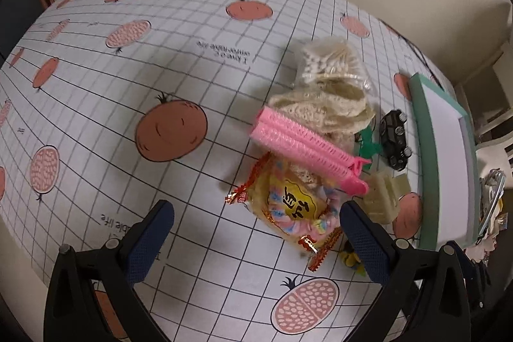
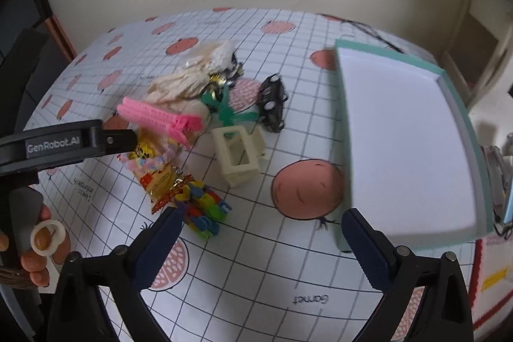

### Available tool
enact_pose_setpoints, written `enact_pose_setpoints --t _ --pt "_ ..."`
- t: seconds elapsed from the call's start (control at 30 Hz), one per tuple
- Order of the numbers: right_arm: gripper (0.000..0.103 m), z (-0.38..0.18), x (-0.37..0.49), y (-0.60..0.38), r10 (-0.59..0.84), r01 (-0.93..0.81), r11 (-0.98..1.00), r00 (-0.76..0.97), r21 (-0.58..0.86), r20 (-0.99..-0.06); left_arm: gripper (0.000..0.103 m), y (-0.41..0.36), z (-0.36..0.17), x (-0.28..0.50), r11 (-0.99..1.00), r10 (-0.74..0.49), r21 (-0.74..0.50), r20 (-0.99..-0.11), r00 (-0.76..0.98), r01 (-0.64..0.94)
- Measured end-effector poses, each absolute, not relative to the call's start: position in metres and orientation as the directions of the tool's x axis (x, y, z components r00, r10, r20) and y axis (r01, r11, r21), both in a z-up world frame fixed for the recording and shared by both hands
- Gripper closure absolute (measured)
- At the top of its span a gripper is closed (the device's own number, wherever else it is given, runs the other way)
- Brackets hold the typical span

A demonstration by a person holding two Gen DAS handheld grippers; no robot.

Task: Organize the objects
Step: 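Grasp the multicolor block toy with the right gripper while the left gripper reaches into the pile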

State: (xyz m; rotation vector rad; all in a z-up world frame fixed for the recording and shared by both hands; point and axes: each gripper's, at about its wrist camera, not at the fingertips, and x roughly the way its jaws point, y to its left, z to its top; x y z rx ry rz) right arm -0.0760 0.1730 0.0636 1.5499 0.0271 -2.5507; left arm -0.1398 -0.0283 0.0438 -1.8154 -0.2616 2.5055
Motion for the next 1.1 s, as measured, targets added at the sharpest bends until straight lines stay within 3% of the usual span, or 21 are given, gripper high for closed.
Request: enact_pose_setpoints --t 0.2,0.43,0.57,0.73,0.8,1.03,1.1 --pt "0.007 0.043 -0.083 0.157 -0.148 0.227 -0.972 -0.429 0.052 -0.891 0.001 -0.018 0.037 -0.152 -0.994 0.088 -0.102 -0.941 -0.328 0.028" --pt "0.011 0.021 -0.084 0.155 -0.208 0.268 -0.959 -0.441 0.093 -0.873 0.005 -0.019 0.026 -0.154 -0.99 0.139 -0.143 -0.946 -0.291 -0.006" --pt "0.014 0.011 -0.078 0.151 -0.216 0.293 -0.952 -0.447 0.086 -0.868 0.015 -0.024 0.022 -0.154 -0.986 0.157 -0.167 -0.945 -0.286 0.011" --pt "0.017 0.006 -0.079 0.153 -0.239 0.281 -0.952 -0.443 0.119 -0.864 0.016 -0.034 0.02 -0.152 -0.981 0.169 -0.188 -0.943 -0.287 0.041" --pt "0.019 0.005 -0.078 0.153 -0.231 0.284 -0.953 -0.452 0.107 -0.861 0.025 -0.036 0.021 -0.152 -0.982 0.167 -0.187 -0.941 -0.293 0.041" --pt "0.022 0.004 -0.073 0.147 -0.223 0.312 -0.947 -0.47 0.076 -0.854 0.027 -0.04 0.021 -0.15 -0.98 0.17 -0.194 -0.938 -0.301 0.05" --pt "0.024 0.004 -0.074 0.148 -0.233 0.308 -0.947 -0.472 0.088 -0.85 0.034 -0.041 0.022 -0.151 -0.978 0.18 -0.204 -0.936 -0.303 0.05"
